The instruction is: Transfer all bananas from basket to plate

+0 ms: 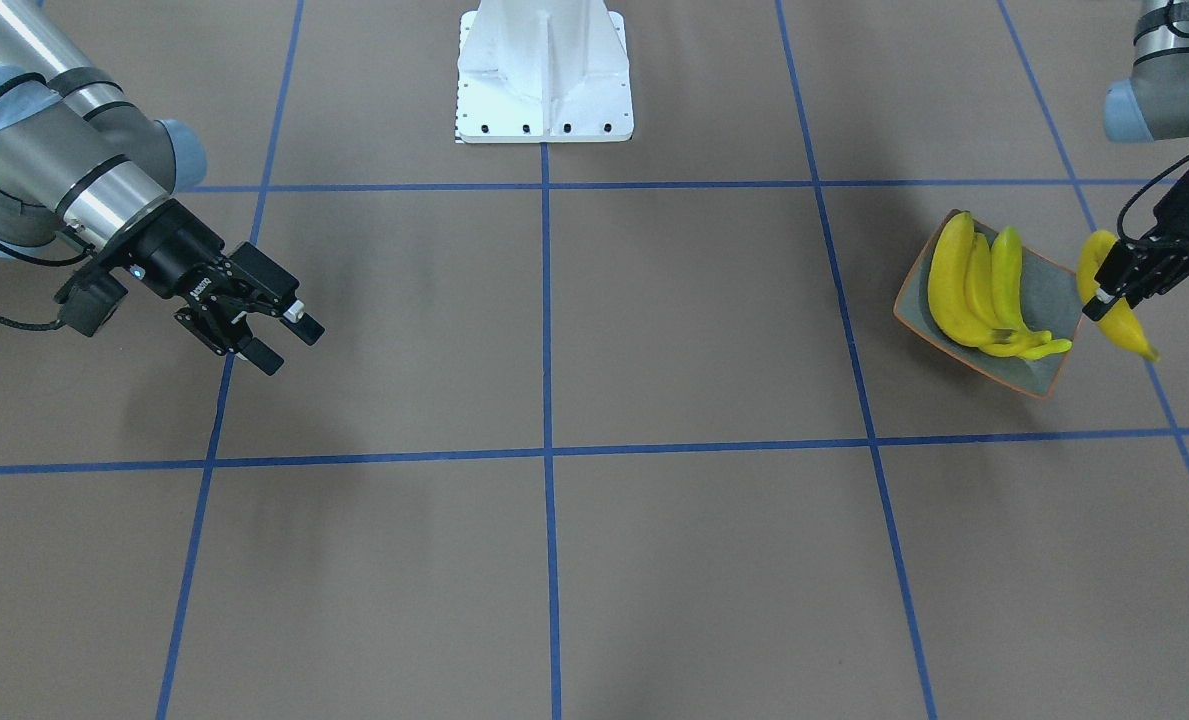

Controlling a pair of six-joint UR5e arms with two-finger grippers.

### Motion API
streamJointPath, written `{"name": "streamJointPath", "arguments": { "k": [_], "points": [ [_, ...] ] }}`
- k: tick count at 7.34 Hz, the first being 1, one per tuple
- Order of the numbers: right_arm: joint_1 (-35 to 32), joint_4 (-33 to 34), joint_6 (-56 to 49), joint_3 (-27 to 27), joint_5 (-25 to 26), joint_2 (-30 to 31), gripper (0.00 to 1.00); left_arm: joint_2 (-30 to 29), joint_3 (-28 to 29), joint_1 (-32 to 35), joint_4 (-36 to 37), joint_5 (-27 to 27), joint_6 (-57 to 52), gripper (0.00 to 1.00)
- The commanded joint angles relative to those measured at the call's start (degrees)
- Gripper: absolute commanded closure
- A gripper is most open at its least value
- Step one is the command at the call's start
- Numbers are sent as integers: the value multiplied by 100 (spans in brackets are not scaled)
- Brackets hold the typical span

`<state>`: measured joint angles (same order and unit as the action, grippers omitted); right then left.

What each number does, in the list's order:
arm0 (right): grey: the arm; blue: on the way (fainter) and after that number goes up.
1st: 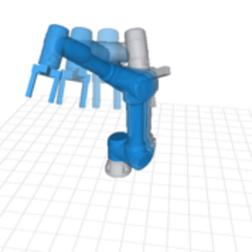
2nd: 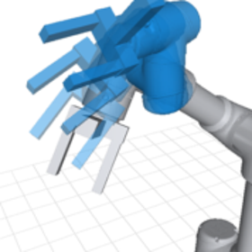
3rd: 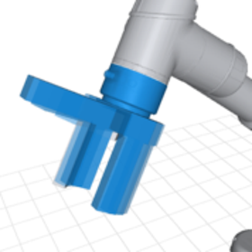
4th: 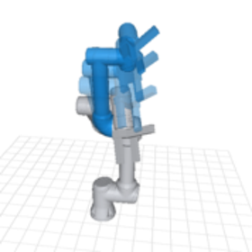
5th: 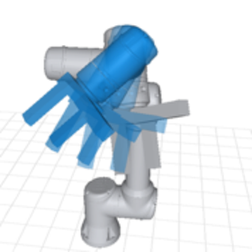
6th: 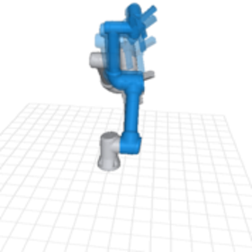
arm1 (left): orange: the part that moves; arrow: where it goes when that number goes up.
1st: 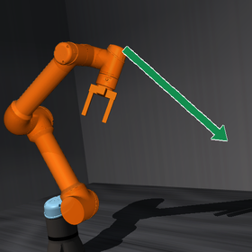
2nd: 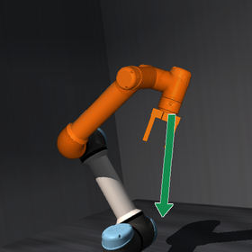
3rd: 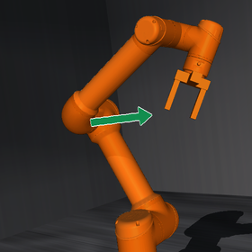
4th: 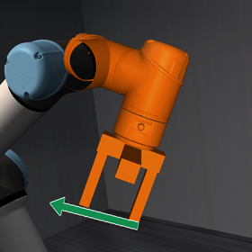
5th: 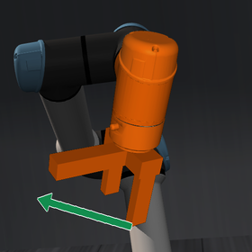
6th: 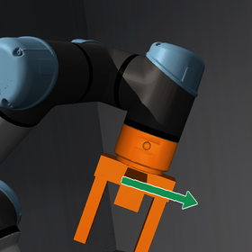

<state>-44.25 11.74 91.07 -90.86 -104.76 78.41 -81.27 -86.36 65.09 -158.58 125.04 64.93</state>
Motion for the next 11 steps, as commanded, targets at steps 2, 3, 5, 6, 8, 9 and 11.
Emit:
{"name": "streamJointPath", "arguments": {
  "k": [2, 3, 5, 6, 8, 9, 11],
  "points": [
    [-320, 92, -980, 16, -26, 516, 0, -37, -65, -137, 405, 3, 64, 100],
    [-513, 405, -1603, -1, -183, 570, 0, -38, -83, -224, 485, 3, 11, 100],
    [-1162, 1135, -2790, -1, -910, 571, 0, -55, -83, -644, 599, -6, -51, 100],
    [-1217, 1251, -2900, -19, -949, 544, 0, -55, -83, -638, 609, -14, -59, 100],
    [-1218, 1261, -2858, -54, -932, 527, 0, -55, -118, -638, 644, -14, -225, 21],
    [-1218, 1270, -2823, -72, -897, 535, 0, -55, -223, -490, 862, 3, -609, 0],
    [-1218, 1270, -2814, -81, -879, 544, 0, -64, -1027, -60, 1999, 204, -1025, 0]
  ]
}}
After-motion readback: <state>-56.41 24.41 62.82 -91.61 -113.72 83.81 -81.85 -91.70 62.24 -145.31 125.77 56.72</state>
